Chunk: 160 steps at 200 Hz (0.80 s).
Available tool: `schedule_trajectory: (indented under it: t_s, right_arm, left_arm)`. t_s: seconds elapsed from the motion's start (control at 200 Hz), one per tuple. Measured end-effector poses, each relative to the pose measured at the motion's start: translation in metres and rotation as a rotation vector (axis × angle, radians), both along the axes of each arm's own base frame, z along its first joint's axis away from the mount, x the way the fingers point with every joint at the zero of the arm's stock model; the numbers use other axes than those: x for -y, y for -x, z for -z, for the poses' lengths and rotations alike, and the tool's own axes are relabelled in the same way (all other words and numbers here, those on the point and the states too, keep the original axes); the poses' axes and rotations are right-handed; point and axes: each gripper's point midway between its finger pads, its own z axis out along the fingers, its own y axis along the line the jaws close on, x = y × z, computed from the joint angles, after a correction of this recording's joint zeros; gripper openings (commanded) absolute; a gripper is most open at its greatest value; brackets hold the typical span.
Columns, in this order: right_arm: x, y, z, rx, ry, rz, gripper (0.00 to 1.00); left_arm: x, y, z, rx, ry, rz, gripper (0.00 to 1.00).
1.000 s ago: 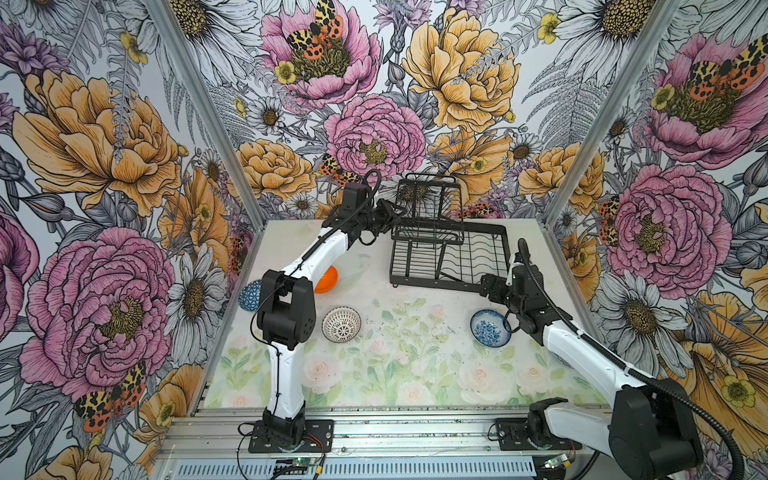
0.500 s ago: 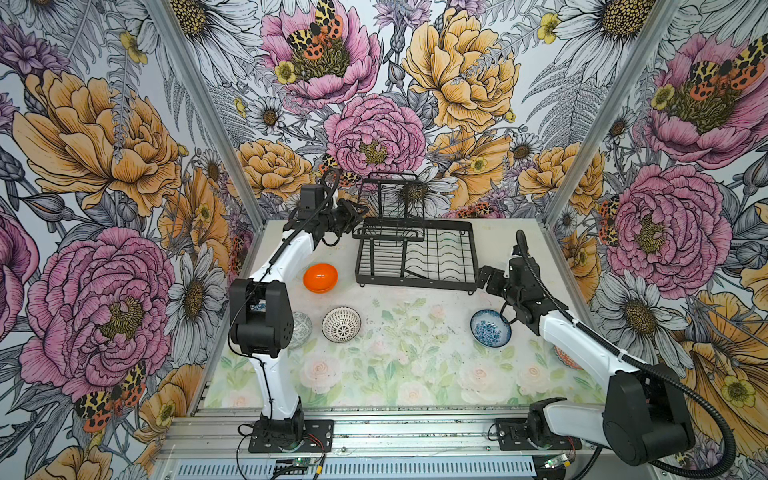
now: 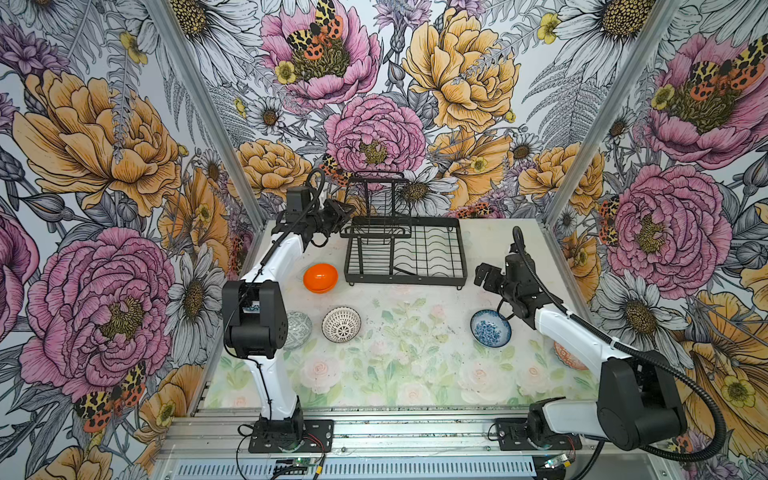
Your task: Load the bowls into the dish rack
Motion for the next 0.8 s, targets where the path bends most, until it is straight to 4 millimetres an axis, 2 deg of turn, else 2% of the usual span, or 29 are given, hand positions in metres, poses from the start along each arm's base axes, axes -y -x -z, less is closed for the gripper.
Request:
schedule_trajectory:
  t_s: [0.14, 0.205, 0.29, 0.415, 0.555, 0.801]
  right_arm:
    - [-0.004, -0.003, 0.008, -0.023, -0.007, -0.003, 0.99]
    - [-0.007, -0.006, 0.010, -0.032, -0.009, -0.006, 0.99]
    - [-0.010, -0.011, 0.013, -0.041, -0.010, -0.011, 0.99]
    - [-0.015, -0.019, 0.010, -0.038, -0.017, -0.020, 0.99]
    - [-0.022, -0.031, 0.004, -0.033, -0.034, -0.037, 1.00]
    - [-0.036, -0.035, -0.004, -0.025, -0.057, -0.068, 1.00]
  left_arm:
    - [0.001, 0.000, 0.000, 0.001, -0.001, -0.001, 0.36]
    - [0.001, 0.000, 0.000, 0.000, -0.001, -0.001, 0.43]
    - [0.000, -0.001, 0.001, 0.000, -0.004, -0.006, 0.48]
    - [-0.006, -0.006, -0.004, 0.034, -0.028, -0.041, 0.68]
    - [-0.012, -0.005, -0.020, 0.084, -0.055, -0.067, 0.98]
    - [-0.024, 0.013, -0.067, 0.187, -0.092, -0.097, 0.99]
